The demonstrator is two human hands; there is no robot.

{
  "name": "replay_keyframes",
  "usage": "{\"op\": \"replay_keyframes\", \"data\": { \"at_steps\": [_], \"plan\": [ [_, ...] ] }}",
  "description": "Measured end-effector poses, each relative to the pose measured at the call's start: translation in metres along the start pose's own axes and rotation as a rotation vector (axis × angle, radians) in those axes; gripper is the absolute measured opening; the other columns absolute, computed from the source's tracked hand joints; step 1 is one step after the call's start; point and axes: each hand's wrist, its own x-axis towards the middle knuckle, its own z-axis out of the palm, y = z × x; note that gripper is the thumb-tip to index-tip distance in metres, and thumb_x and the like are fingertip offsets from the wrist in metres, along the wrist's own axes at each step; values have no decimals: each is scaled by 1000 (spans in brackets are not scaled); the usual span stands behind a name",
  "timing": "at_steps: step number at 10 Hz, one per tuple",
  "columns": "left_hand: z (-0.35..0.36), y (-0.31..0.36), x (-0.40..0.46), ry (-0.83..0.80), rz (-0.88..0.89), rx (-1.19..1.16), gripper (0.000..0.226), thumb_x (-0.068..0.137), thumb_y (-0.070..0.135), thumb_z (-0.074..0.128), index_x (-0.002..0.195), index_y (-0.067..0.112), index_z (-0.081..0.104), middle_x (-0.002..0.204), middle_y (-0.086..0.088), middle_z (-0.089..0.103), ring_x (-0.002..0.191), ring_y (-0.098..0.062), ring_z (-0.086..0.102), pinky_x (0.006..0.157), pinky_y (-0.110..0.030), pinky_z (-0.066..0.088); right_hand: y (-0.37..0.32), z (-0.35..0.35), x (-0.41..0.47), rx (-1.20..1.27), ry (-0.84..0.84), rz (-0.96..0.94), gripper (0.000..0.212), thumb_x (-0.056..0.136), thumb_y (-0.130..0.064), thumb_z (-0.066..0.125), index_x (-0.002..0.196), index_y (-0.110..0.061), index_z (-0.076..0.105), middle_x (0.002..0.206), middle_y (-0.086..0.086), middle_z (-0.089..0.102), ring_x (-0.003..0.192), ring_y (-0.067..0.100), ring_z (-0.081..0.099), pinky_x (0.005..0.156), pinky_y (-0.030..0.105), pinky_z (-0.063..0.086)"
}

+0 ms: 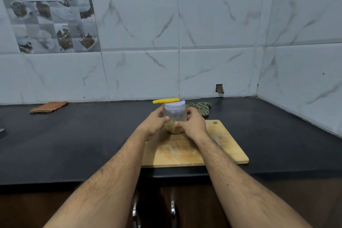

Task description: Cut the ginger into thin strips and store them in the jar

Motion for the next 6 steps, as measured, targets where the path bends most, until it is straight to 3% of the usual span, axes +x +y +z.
{"op": "replay_keyframes", "data": {
  "at_steps": [1, 3, 4, 5, 6],
  "plan": [
    [0, -1, 3, -10, 0, 6, 58, 100, 0, 39, 150, 29, 36, 148, 9, 45, 139, -14, 38, 105, -28, 33, 0, 3, 1, -28, 17, 2, 45, 76, -21, 85, 104, -25, 51, 93, -11, 60, 89, 12, 61, 69, 27, 40],
    [2, -4, 10, 5, 9, -7, 59, 100, -1, 38, 152, 26, 32, 151, 8, 42, 141, -15, 36, 116, -36, 28, 1, 6, 6, -94, 41, -7, 45, 77, -26, 84, 103, -27, 48, 103, -8, 63, 94, 13, 61, 78, 29, 47],
    [0, -6, 9, 4, -9, 36, 62, 99, 7, 42, 151, 38, 31, 149, 16, 43, 141, -13, 35, 118, -44, 26, 5, 7, 8, -105, 46, -10, 49, 77, -29, 84, 112, -24, 51, 111, -6, 66, 99, 15, 62, 84, 34, 51],
    [-6, -18, 9, 10, -18, 186, 63, 84, 37, 50, 134, 70, 31, 135, 38, 46, 139, -11, 38, 116, -59, 21, 7, 8, 6, -130, 26, -14, 54, 76, -32, 83, 119, -23, 51, 117, -3, 66, 104, 17, 62, 88, 37, 52],
    [-6, -19, 6, 117, -11, 312, 79, 82, 49, 59, 152, 37, 25, 152, 14, 40, 141, -14, 37, 118, -50, 24, 4, 5, 4, -204, 12, -25, 66, 77, -41, 80, 131, -17, 49, 127, 2, 62, 113, 22, 59, 90, 39, 51]
  ]
}}
